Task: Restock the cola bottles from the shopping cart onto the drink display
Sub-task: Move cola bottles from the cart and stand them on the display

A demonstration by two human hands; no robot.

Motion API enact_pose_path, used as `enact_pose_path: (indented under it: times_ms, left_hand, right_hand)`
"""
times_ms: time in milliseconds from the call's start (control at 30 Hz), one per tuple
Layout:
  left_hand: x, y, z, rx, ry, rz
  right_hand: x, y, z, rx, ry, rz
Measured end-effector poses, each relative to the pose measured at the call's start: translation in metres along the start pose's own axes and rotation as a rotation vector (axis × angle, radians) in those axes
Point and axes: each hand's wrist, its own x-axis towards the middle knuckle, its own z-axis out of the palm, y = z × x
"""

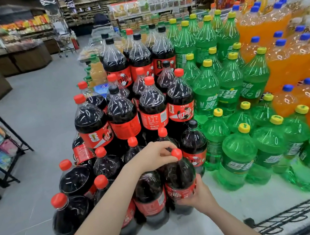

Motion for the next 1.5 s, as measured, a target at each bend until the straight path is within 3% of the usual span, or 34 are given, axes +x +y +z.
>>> enact_pose_path:
  times_ms: [467,633,767,900,1033,1233,1500]
  left_hand:
    - [-0.005,-0.006,-0.003,-0.018,0.022,-0.008]
    - [-0.005,-0.008,0.000,-0.028,0.026,-0.004]
    - [-0.006,-0.001,-0.002,0.009,0.041,0.008]
    - [-0.004,0.015,-0.005,0.053,0.144,0.119]
    - [0.009,0.041,0.008,0.060,0.177,0.257]
    - [0.030,0.110,0.093,0.041,-0.022,0.463]
    - [0.018,0.188,0.237,-0.031,-0.275,0.539]
  right_hand:
    - [-0.010,-0.008,0.017,0.011,0.109,0.014]
    - [-0.011,-0.007,0.013,0.126,0.031,0.007]
    - [-0.017,-0.016,-0.011,0.008,-0.097,0.073]
    - [-0.030,-0.029,-0.046,-0.162,-0.140,0.120]
    - [-0.061,-0.040,-0.081,-0.149,-0.137,0.169]
    - [-0.149,-0.037,-0.148,-0.163,0.087,0.262]
    - [-0.292,0.004,-0.234,-0.219,0.299,0.354]
